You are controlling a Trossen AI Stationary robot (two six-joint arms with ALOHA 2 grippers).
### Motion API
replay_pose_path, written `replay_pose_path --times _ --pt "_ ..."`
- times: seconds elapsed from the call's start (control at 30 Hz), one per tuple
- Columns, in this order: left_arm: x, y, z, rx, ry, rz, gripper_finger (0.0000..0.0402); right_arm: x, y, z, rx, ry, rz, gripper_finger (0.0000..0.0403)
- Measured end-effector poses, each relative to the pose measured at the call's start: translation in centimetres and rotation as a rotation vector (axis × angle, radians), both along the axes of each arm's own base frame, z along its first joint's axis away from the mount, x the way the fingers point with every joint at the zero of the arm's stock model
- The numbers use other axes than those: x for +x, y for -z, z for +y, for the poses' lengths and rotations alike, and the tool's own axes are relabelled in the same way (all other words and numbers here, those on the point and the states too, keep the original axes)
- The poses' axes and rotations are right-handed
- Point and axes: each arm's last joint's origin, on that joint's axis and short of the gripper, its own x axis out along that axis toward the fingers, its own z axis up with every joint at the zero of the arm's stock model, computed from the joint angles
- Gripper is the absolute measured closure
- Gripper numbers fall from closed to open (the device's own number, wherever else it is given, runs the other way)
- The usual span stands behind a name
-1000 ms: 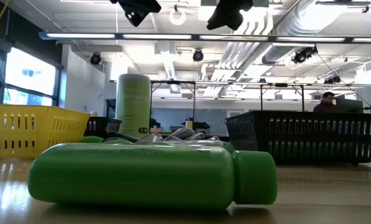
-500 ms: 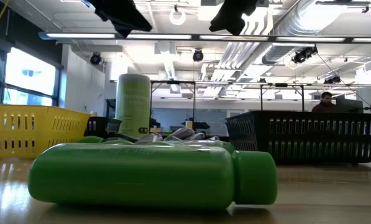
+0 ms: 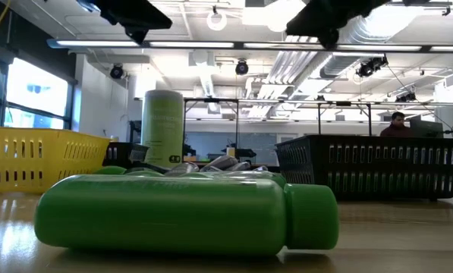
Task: Pick & Place Travel size toiletries
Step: Put the blue shave cream into the top right black bin
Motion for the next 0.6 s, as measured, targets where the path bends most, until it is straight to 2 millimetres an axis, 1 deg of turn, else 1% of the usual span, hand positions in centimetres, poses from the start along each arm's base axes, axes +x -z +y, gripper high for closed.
replay_pose_path --times 0.13,0.33,0.5,0.6 --pt "-0.9 1.1 0.1 0.004 -0.01 -0.048 0.0401 -1.9 0.5 0.5 -0.012 -0.004 -0.095 0.0317" --pt "-2.4 2.6 0.3 -0.007 -0.039 -0.107 0.0401 -3.8 1.7 1.0 0.025 -0.006 -0.125 0.0317" --pt "-3.4 3.1 0.5 -0.028 -0.073 -0.132 0.0401 -5.1 2.9 1.1 0.033 -0.004 -0.148 0.0317" --pt "-3.7 3.0 0.6 -0.03 -0.082 -0.15 0.0401 -5.6 3.6 1.2 0.047 -0.004 -0.18 0.0317"
